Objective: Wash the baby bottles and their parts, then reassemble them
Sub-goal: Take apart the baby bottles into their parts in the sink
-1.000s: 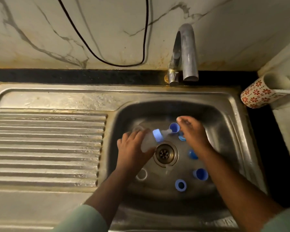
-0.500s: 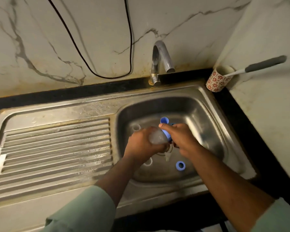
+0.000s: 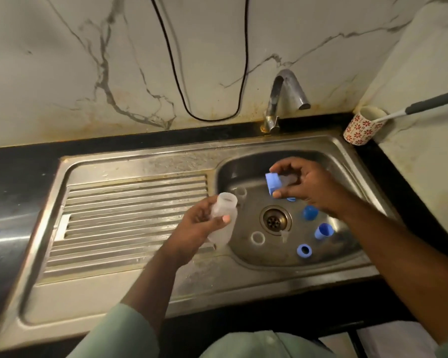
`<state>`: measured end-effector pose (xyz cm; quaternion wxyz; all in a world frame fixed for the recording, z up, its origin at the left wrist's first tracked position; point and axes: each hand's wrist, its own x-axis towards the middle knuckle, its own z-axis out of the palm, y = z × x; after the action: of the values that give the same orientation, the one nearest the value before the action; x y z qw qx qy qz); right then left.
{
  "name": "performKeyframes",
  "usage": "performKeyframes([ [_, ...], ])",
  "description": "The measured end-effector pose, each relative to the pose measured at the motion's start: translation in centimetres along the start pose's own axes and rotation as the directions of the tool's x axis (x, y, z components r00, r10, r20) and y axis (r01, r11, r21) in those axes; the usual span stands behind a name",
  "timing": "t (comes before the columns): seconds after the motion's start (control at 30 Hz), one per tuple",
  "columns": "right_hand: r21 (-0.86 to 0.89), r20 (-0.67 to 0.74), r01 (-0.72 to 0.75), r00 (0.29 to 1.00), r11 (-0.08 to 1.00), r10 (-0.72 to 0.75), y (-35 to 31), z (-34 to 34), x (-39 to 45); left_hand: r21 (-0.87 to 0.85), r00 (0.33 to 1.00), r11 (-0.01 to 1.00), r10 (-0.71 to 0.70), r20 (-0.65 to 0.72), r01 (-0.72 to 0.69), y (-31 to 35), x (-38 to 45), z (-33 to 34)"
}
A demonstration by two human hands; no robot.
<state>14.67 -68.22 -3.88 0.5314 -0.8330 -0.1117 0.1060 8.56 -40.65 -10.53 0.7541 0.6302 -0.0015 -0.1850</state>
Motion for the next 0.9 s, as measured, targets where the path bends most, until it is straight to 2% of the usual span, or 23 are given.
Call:
performKeyframes([
  [0.1, 0.087, -0.105, -0.077, 0.991, 0.993, 0.086, 1.8, 3.5, -0.9, 0.11, 0.969, 0.991, 0.098, -0.228, -0.074, -0.8, -1.1, 0.3],
  [0.13, 0.137, -0.14, -0.111, 0.982, 0.984, 0.13, 2.2, 4.7, -1.3, 0.12, 0.96, 0.989, 0.11, -0.257, -0.081, -1.0, -1.4, 0.7],
  [0.23, 0.246, -0.237, -0.168, 0.944, 0.954, 0.228, 3.1, 6.1, -3.0, 0.198, 0.952, 0.963, 0.223, -0.209, -0.182, -1.3, -0.5, 3.1],
  [0.3, 0.274, -0.304, -0.196, 0.911, 0.941, 0.278, 3.2, 5.7, -4.1, 0.382, 0.928, 0.895, 0.32, -0.192, -0.23, -1.7, 1.5, 4.6],
  [0.33, 0.298, -0.322, -0.201, 0.899, 0.933, 0.296, 3.3, 5.3, -4.5, 0.492, 0.925, 0.85, 0.322, -0.203, -0.188, -2.0, 2.8, 5.1],
  [0.43, 0.315, -0.357, -0.199, 0.881, 0.928, 0.31, 3.9, 3.4, -5.9, 0.718, 0.952, 0.688, 0.138, -0.275, 0.107, -2.5, 7.1, 6.0],
  [0.47, 0.299, -0.369, -0.204, 0.876, 0.932, 0.31, 4.1, 2.7, -6.2, 0.748, 0.963, 0.647, 0.08, -0.259, 0.148, -2.7, 8.3, 6.3],
  [0.6, 0.253, -0.399, -0.257, 0.851, 0.933, 0.342, 6.0, -0.1, -6.9, 0.86, 0.998, 0.506, -0.015, -0.063, 0.062, -3.9, 12.5, 9.0],
  [0.7, 0.257, -0.439, -0.292, 0.814, 0.921, 0.38, 7.9, -2.1, -7.2, 0.908, 0.991, 0.42, -0.123, 0.044, 0.012, -5.4, 15.1, 11.7],
  [0.8, 0.253, -0.469, -0.311, 0.788, 0.916, 0.398, 10.0, -4.1, -7.3, 0.912, 0.975, 0.41, -0.208, 0.074, 0.019, -8.0, 16.7, 14.5],
  [0.9, 0.227, -0.466, -0.328, 0.79, 0.917, 0.398, 11.9, -5.9, -7.1, 0.928, 0.973, 0.37, -0.192, 0.126, -0.047, -10.8, 17.5, 17.6],
])
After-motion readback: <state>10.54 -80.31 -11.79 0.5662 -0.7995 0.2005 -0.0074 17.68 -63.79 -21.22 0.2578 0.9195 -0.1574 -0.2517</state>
